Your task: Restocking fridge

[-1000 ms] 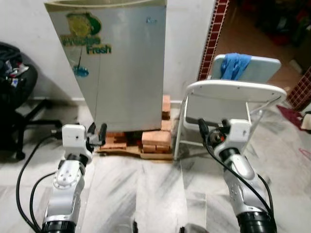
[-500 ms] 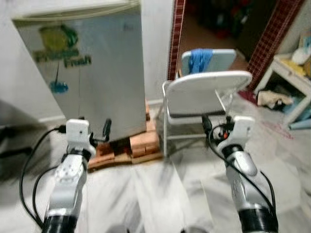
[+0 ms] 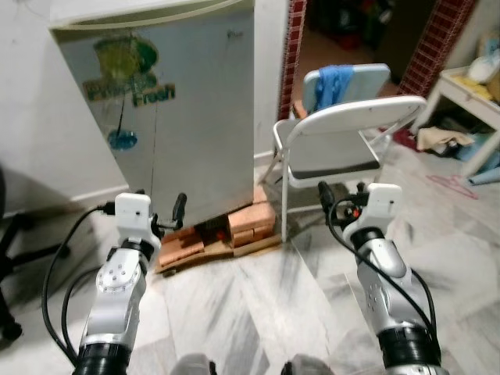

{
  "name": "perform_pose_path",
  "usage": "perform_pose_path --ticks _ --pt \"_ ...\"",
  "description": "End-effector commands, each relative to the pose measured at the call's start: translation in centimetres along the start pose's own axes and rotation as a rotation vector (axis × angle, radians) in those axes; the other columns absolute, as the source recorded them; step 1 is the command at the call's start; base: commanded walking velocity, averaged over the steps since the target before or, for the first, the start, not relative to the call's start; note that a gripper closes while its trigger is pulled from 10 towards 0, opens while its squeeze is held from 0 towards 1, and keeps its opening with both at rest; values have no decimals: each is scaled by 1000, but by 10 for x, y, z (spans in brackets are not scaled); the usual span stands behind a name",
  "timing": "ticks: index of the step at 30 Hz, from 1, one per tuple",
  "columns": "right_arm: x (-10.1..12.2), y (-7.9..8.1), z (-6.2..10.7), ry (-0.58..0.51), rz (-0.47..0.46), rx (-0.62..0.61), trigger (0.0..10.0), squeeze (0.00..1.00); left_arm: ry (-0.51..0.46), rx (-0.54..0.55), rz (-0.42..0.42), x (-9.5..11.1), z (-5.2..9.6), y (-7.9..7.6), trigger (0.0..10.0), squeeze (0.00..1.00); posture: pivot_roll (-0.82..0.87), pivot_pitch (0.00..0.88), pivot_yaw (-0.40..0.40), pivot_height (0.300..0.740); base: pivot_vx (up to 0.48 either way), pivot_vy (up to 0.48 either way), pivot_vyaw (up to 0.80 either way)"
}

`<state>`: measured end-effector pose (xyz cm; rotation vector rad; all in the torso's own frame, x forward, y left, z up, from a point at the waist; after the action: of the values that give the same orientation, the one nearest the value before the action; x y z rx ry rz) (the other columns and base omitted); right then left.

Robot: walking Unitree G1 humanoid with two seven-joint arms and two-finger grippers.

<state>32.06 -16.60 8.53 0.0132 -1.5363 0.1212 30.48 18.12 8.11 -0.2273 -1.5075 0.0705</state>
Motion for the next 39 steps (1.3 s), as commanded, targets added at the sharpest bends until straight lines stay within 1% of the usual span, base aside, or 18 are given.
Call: perform_pose_path --ticks 1,6,12,15,23,36,39 --pt "4 12 -1 -16 -16 26 10000 0 -1 49 -8 2 5 16 10000 0 -31 0 -2 740 0 480 0" --pt "-5 13 3 12 -19 26 10000 0 18 61 -18 -3 12 22 10000 0 -23 0 -8 740 0 480 0" --pt "-5 12 1 13 -21 25 10000 0 20 55 -12 -4 13 20 10000 0 -20 0 -11 740 0 480 0" --pt "-3 13 0 9 -21 30 10000 0 16 39 -8 -3 11 17 10000 0 -21 0 -12 740 0 480 -513" --pt "-4 12 0 8 -18 32 10000 0 16 -9 10 -2 11 11 10000 0 -23 0 -13 740 0 480 -800" --pt "-4 13 2 8 -14 38 10000 0 23 -7 24 -4 11 12 10000 0 -23 0 -18 740 0 464 -800" --pt "-4 12 1 9 -13 38 10000 0 27 -3 29 -4 11 12 10000 0 -22 0 -19 740 0 477 -379"
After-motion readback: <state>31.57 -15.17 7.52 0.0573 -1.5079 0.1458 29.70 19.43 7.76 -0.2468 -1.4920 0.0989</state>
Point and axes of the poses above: a point about 5 cm out from each wrist's last joint towards the gripper, its own z axis pointing back from the gripper into the wrist, its own x axis along the axis of the wrist's last joint, y = z × x, the point moved 3 cm from there along -z, pointing out of the wrist towards the gripper, and after that the axes turned 13 degrees about z, right-handed, at the moved point
